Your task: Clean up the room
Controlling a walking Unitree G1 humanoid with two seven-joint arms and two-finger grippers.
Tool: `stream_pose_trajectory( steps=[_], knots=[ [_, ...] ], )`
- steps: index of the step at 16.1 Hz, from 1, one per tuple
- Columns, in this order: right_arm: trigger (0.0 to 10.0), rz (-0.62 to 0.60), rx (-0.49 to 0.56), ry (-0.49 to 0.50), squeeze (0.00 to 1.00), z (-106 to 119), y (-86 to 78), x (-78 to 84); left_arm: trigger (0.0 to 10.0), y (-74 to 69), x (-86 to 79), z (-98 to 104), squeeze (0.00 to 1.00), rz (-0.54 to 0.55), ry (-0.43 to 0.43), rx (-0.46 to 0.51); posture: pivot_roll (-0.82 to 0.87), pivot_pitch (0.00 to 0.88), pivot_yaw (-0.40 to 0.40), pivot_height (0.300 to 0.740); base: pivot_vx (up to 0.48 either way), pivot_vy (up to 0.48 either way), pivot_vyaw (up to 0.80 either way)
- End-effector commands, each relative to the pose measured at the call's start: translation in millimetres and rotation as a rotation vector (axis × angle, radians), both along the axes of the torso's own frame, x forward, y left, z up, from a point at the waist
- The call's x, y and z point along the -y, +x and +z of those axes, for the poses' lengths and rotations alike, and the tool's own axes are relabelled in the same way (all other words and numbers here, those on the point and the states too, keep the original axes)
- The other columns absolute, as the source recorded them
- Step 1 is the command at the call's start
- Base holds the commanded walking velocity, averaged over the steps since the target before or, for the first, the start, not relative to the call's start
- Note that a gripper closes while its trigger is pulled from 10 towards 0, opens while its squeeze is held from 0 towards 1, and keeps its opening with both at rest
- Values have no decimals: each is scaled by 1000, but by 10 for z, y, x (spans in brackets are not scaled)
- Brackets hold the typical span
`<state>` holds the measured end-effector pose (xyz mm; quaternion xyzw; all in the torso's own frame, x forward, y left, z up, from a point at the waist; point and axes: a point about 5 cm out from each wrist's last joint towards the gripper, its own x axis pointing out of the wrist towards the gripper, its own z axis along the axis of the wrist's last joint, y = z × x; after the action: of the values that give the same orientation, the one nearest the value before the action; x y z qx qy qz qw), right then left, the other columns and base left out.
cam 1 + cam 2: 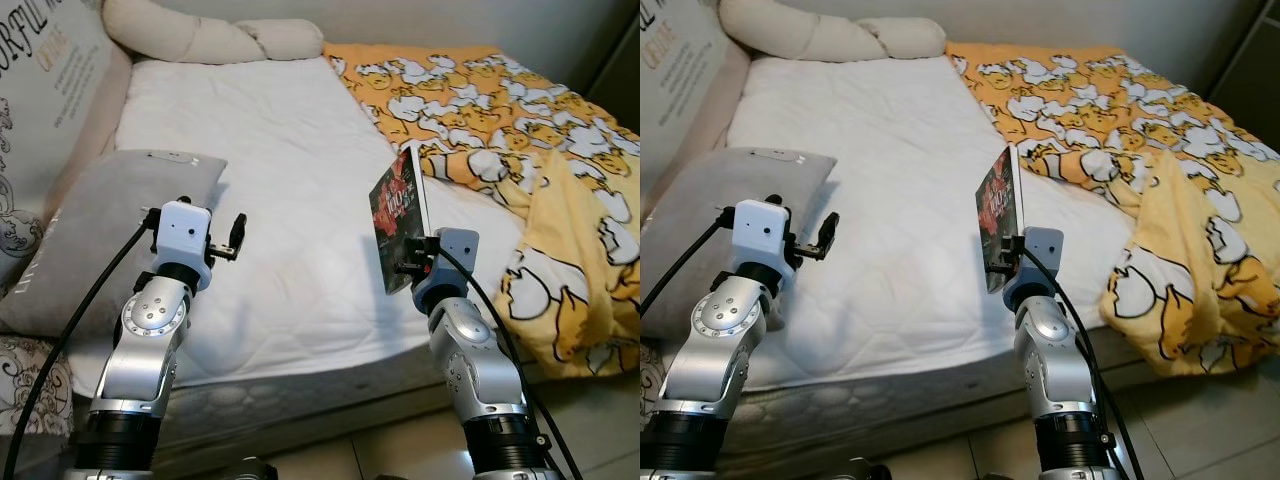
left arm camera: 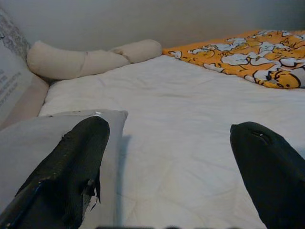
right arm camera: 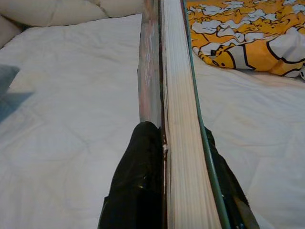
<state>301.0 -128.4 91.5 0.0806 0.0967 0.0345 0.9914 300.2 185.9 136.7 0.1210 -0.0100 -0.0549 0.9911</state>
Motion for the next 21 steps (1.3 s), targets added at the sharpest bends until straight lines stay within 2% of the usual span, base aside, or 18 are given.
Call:
stream_pose_trajectory(
  steps=[1, 4, 9, 12, 16, 18, 21],
  knots=[
    [10000, 23, 69, -17, 0, 133, 63, -13, 10000, -11, 6, 22, 0, -7, -5, 17, 66, 0, -63, 740, 0, 0, 0],
    [10000, 57, 70, -27, 0, 128, 58, -55, 10000, -14, 11, 34, 0, -12, -17, 23, 71, 0, -68, 740, 0, 0, 731],
    [10000, 56, 54, -17, 0, 106, 69, -47, 10000, -16, 17, 33, 0, -20, -24, 23, 75, 0, -73, 740, 254, 0, 800],
    [10000, 36, 43, 13, 0, 86, 72, -19, 10000, -17, 25, 30, 0, -26, -26, 23, 74, 0, -74, 740, 254, 0, 0],
    [10000, 83, 42, -8, 0, 76, 63, -68, 10000, -21, 37, 22, 0, -31, -25, 19, 75, 0, -75, 740, 255, 0, 0],
    [10000, 88, 39, -11, 0, 71, 63, -78, 10000, -21, 38, 20, 0, -33, -24, 18, 77, 0, -77, 740, 253, 0, 800],
    [10000, 56, 21, 0, 0, 48, 74, -40, 10000, -30, 50, 8, 0, -42, -25, 13, 78, 0, -78, 740, 254, 0, 0]
  ],
)
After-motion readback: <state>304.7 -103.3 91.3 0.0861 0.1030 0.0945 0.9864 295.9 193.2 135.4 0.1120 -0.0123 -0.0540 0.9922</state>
